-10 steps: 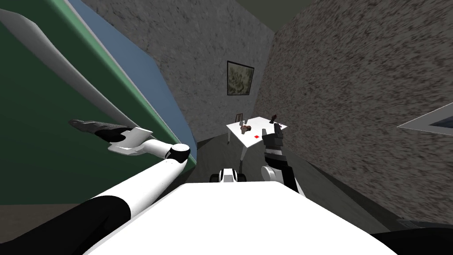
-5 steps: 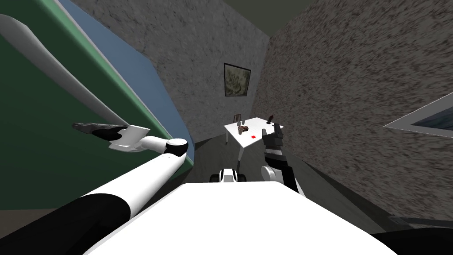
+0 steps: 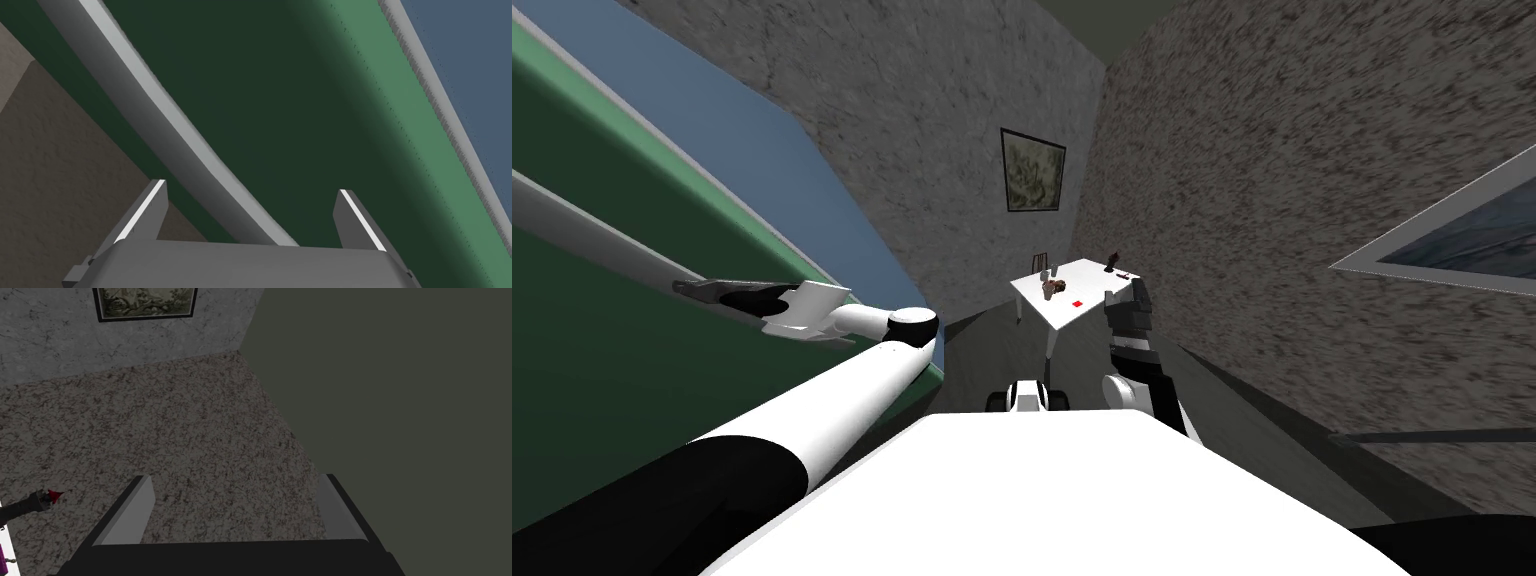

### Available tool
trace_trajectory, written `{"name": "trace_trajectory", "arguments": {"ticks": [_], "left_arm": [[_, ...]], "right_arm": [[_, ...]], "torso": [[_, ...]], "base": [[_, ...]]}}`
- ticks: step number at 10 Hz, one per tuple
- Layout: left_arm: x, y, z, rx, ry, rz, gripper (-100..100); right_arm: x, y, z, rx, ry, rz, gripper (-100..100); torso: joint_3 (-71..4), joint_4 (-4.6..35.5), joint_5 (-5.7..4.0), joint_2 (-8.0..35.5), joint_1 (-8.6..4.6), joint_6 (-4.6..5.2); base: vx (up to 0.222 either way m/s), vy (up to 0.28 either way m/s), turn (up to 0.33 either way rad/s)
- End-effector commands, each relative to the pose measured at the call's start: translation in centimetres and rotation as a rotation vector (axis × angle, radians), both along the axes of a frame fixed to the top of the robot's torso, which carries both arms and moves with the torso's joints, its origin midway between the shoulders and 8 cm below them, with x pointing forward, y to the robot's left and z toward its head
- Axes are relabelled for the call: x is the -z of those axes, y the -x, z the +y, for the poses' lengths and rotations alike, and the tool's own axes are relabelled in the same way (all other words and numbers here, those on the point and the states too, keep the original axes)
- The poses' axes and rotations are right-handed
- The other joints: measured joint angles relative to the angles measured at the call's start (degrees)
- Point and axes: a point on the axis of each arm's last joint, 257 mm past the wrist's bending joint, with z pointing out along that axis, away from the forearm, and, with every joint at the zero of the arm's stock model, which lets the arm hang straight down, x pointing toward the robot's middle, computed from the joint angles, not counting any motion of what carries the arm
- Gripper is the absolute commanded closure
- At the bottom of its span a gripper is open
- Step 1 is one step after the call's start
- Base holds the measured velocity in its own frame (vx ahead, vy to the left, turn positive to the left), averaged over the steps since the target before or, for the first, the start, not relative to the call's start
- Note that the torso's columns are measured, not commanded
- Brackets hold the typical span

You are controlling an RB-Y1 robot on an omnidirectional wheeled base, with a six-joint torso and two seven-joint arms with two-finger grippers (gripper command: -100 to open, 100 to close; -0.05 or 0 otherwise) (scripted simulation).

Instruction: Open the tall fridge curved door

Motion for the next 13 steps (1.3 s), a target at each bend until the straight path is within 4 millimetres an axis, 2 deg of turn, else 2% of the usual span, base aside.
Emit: {"name": "trace_trajectory", "arguments": {"ticks": [1, 2, 4, 8, 9, 10, 12, 13], "left_arm": [[-0.9, 2.8, -0.7, -0.085, -0.007, -0.009, -100], [-0.9, 2.8, -0.7, -0.085, -0.007, -0.009, -100], [-1.1, 4.9, -1.3, -0.148, -0.008, -0.009, -100], [-1.0, 9.0, -2.9, -0.268, 0.001, 0.008, -100], [-0.7, 8.3, -2.6, -0.247, 0.0, 0.004, -100], [-1.1, 8.0, -2.5, -0.238, -0.002, 0.002, 100], [-1.1, 5.9, -1.6, -0.179, -0.007, -0.007, 100], [-1.1, 4.9, -1.3, -0.148, -0.008, -0.009, 100]], "right_arm": [[0.0, 0.0, 0.0, 0.0, 0.0, 0.0, 0], [0.0, 0.0, 0.0, 0.0, 0.0, 0.0, 0], [0.0, 0.0, 0.0, 0.0, 0.0, 0.0, 0], [0.0, 0.0, 0.0, 0.0, 0.0, 0.0, 0], [0.0, 0.0, 0.0, 0.0, 0.0, 0.0, 0], [0.0, 0.0, 0.0, 0.0, 0.0, 0.0, 0], [0.0, 0.0, 0.0, 0.001, 0.0, 0.001, 0], [0.0, 0.0, 0.0, 0.001, 0.0, 0.001, 0]], "torso": [[-0.1, 0.0, -0.03, -0.1, -0.11, -0.02], [-0.1, -0.1, -0.09, -0.2, -0.31, -0.04], [-0.4, -0.2, -0.19, -0.6, -0.59, 0.03], [-0.2, -0.1, -0.07, -0.3, -0.26, -0.02], [-0.2, -0.1, -0.1, -0.3, -0.35, -0.03], [-0.4, -0.2, -0.17, -0.6, -0.62, -0.06], [-0.6, -0.3, -0.38, -0.8, -0.67, -0.48], [-0.5, -0.2, -0.38, -0.7, -0.64, -0.17]], "base": [[-0.138, 0.171, -0.304], [-0.108, 0.118, -0.105], [-0.074, 0.106, -0.25], [-0.15, 0.154, -0.326], [-0.077, 0.071, -0.059], [0.029, -0.035, 0.225], [0.157, -0.154, 0.343], [0.171, -0.175, 0.345]]}}
